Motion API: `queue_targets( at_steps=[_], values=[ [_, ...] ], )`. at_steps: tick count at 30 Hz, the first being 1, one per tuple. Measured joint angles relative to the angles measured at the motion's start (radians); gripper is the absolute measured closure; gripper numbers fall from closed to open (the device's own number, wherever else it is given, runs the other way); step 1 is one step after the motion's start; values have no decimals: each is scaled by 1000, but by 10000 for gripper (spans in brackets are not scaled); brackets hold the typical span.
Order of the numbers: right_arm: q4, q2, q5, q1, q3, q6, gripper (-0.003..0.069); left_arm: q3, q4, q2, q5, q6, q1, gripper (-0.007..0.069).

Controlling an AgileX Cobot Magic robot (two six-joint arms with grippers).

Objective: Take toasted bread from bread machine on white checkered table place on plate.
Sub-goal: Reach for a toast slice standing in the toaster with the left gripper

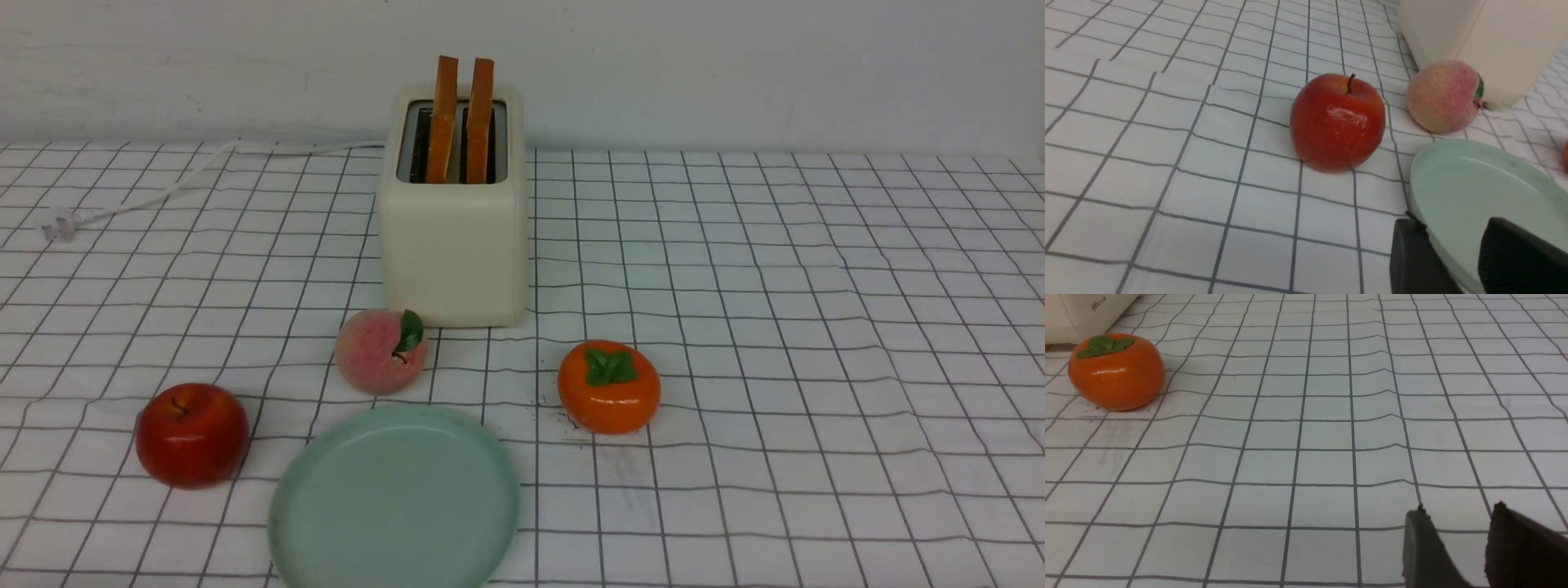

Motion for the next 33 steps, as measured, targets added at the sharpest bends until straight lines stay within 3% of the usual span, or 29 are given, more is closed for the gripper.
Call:
queue_targets(
  at_steps=[6, 14, 19, 23, 27, 29, 33],
  values=[
    [0, 0, 0, 0, 0, 0, 419, 0, -144, 0, -105, 0, 0, 387],
    [0, 0, -8, 0, 0, 0, 419, 0, -444, 0, -300, 0, 0, 387],
    [130, 0, -144, 0, 9, 82, 419, 0, -680, 0, -384, 0, 0, 387],
    [219, 0, -253, 0, 9, 143, 419, -21, -708, 0, -322, 37, 0, 412],
    [306, 0, -356, 0, 3, 214, 431, -145, -703, 9, -222, 176, 0, 552],
    [307, 7, -335, 0, -39, 223, 458, -214, -699, 51, -184, 263, 0, 631],
    [235, 134, -189, 9, -237, 218, 558, -360, -696, 218, -100, 414, 0, 638]
  ],
)
